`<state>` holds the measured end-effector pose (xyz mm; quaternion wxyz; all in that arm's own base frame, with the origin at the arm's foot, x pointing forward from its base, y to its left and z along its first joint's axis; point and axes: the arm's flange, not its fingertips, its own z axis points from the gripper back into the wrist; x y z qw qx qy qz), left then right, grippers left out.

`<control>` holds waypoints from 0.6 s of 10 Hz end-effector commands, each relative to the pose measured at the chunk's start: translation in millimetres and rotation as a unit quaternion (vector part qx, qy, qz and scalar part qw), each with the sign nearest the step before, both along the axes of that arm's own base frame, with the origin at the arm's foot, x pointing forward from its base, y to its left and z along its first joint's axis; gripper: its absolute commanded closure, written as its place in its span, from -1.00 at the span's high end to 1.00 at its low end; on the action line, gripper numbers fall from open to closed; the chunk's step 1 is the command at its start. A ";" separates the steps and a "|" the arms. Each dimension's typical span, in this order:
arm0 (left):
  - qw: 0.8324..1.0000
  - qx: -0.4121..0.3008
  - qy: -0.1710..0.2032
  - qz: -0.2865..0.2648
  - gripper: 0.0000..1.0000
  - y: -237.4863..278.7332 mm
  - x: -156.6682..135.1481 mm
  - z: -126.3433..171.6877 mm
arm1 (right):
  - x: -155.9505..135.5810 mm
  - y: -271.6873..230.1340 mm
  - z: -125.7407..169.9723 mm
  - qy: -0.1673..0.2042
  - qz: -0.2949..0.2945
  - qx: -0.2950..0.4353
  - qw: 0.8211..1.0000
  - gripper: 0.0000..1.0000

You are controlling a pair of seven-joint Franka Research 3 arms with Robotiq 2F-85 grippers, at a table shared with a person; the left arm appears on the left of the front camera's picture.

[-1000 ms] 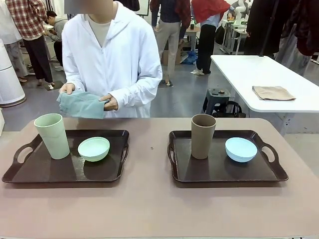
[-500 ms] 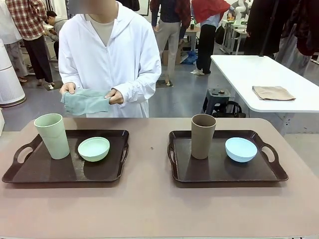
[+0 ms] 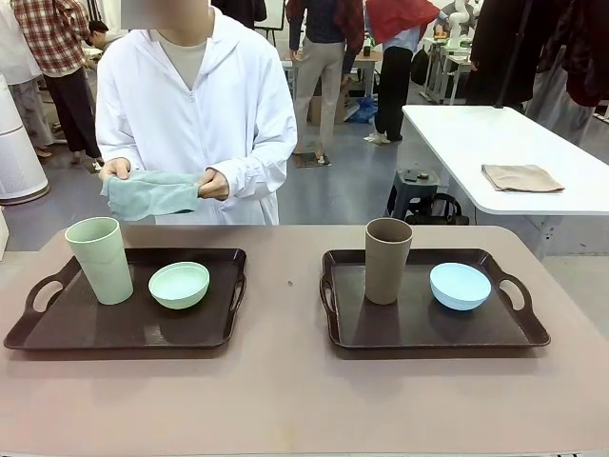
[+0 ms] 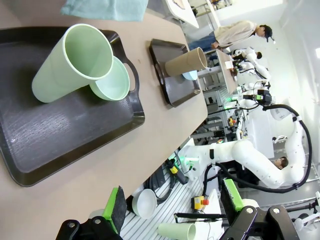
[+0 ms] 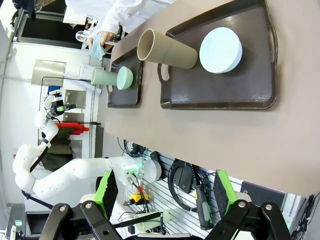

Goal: Set up a tray with a mat and arrange the tableware.
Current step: Pick up the Picnic Bowl and Reusable plastic cup from the Handle tray in front of the human's position and hold them in the air.

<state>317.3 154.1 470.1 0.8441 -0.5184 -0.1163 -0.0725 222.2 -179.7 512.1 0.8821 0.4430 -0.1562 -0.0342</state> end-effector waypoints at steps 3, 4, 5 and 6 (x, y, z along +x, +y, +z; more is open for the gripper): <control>1.000 -0.010 -0.007 -0.001 1.00 1.1 0.8 0.7 | 1.1 0.5 -1.0 -0.010 0.004 0.010 1.000 1.00; 1.000 -0.010 -0.007 -0.001 1.00 1.1 0.8 0.7 | 1.1 0.5 -1.0 -0.010 0.004 0.010 1.000 1.00; 1.000 -0.010 -0.007 -0.001 1.00 1.1 0.8 0.7 | 1.1 0.5 -1.0 -0.010 0.004 0.010 1.000 1.00; 1.000 -0.010 -0.007 -0.001 1.00 1.1 0.8 0.7 | 1.1 0.5 -1.0 -0.010 0.004 0.010 1.000 1.00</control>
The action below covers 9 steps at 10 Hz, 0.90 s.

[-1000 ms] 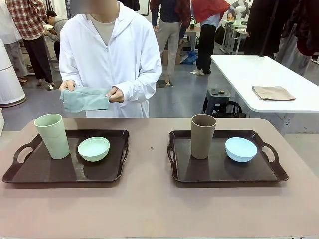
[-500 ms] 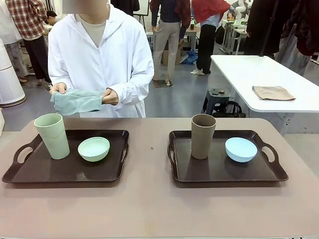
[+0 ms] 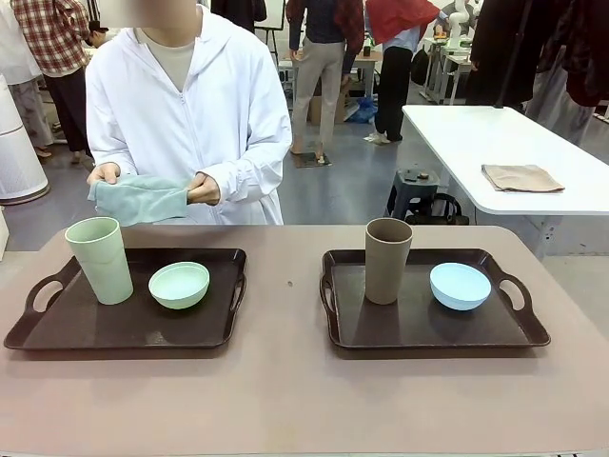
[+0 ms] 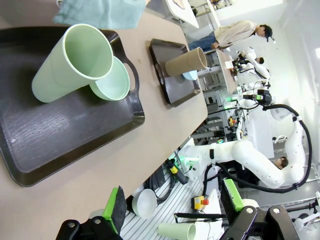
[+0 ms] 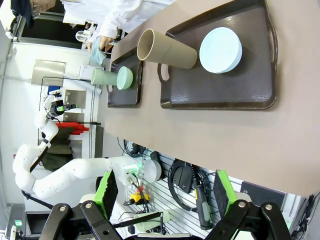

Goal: Set up a tray with a mat and arrange the tableware.
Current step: Pick up the Picnic Bowl and Reusable plastic cup from the Handle tray in front of the human's position and hold them in the air.

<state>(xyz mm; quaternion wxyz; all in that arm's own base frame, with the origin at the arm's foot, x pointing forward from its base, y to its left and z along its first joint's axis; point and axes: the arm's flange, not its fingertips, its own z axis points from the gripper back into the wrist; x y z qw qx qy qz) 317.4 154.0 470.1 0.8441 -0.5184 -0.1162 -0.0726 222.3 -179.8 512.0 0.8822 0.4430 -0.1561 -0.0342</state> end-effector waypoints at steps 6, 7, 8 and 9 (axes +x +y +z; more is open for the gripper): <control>1.000 -0.010 -0.007 -0.001 1.00 1.3 0.7 0.7 | 1.1 0.5 -0.8 -0.011 0.004 0.010 1.000 1.00; 1.000 -0.010 -0.007 -0.001 1.00 1.3 0.7 0.7 | 1.1 0.5 -0.8 -0.011 0.004 0.010 1.000 1.00; 1.000 0.000 0.000 0.000 1.00 0.0 0.0 0.0 | 0.0 -0.1 -0.1 0.000 0.000 0.000 1.000 1.00; 0.998 0.025 -0.058 -0.005 1.00 -4.0 18.8 9.4 | 16.1 30.9 9.9 0.017 0.018 -0.026 0.999 1.00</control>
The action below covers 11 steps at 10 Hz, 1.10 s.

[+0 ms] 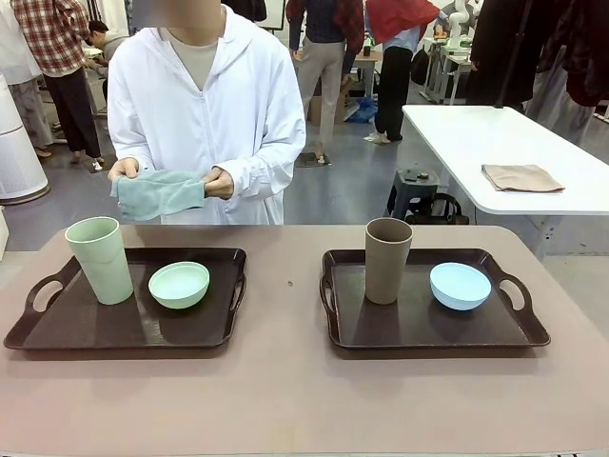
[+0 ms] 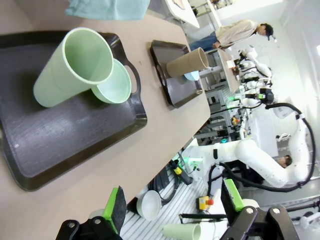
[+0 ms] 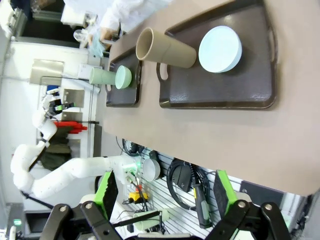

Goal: Set up a tray with a mat and arrange the tableware.
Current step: Pick up the Picnic Bowl and Reusable plastic cup from the Handle tray in front of the human's position and hold them in the air.

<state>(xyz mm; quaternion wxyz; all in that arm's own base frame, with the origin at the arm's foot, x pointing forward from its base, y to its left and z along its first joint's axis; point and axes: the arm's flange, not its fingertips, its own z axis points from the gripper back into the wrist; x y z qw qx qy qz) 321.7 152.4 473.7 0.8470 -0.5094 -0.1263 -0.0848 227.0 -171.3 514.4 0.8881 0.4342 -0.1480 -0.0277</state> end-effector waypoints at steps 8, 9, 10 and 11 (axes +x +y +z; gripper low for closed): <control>0.914 0.269 -0.169 -0.251 1.00 -57.7 61.2 88.4 | 127.3 314.2 91.0 0.093 0.069 -0.154 0.981 1.00; 0.912 0.273 -0.165 -0.259 1.00 -62.1 62.6 88.1 | 137.3 327.9 85.5 0.103 0.054 -0.167 0.979 1.00; 0.907 0.276 -0.154 -0.277 1.00 -67.2 69.1 86.4 | 153.4 333.3 76.3 0.108 0.028 -0.185 0.976 1.00; 0.911 0.270 -0.151 -0.274 1.00 -69.3 72.9 81.6 | 162.8 331.2 70.7 0.103 0.025 -0.177 0.978 1.00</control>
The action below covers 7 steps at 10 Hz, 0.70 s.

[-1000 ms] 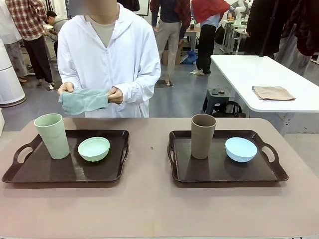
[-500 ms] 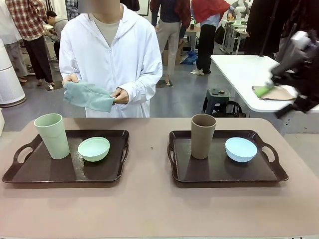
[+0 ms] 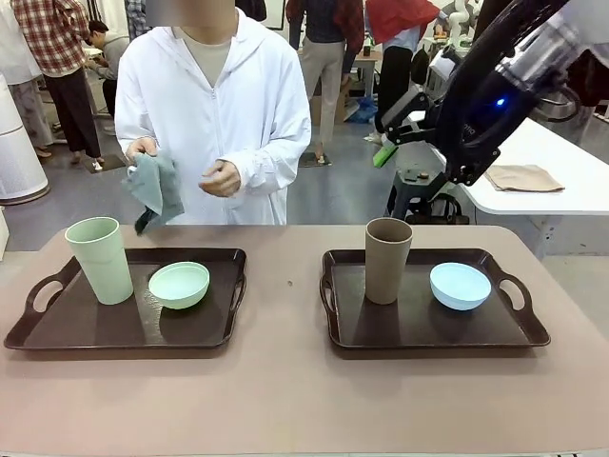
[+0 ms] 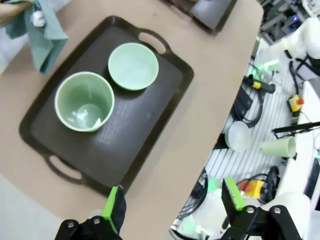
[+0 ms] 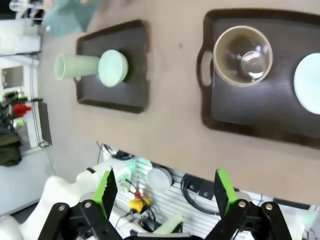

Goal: Set up a tray with a mat and arrange the tableware.
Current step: Pick up the Picnic Bowl and Reusable plastic cup from the Handle tray in front of the human's position and hold them in the air.

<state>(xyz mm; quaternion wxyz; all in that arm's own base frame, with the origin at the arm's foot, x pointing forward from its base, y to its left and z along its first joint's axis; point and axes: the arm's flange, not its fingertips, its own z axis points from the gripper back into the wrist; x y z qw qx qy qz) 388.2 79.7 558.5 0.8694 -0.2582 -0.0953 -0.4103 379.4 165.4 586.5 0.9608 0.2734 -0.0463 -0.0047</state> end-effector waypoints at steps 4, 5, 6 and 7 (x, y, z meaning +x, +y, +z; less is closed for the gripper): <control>1.000 0.000 -0.006 0.005 1.00 3.3 -4.8 4.2 | -17.3 3.1 8.9 -0.001 0.016 0.011 1.000 1.00; 1.000 -0.001 -0.002 0.003 1.00 2.4 -1.1 1.7 | -7.2 3.4 6.9 -0.004 0.015 0.008 1.000 1.00; 0.997 -0.004 -0.052 -0.050 1.00 6.6 11.5 -2.8 | -16.8 19.5 -4.0 -0.017 0.058 -0.024 0.998 1.00; 0.995 0.000 -0.078 -0.065 1.00 11.0 22.7 -3.2 | -18.8 42.5 -14.3 -0.014 0.087 -0.052 0.995 1.00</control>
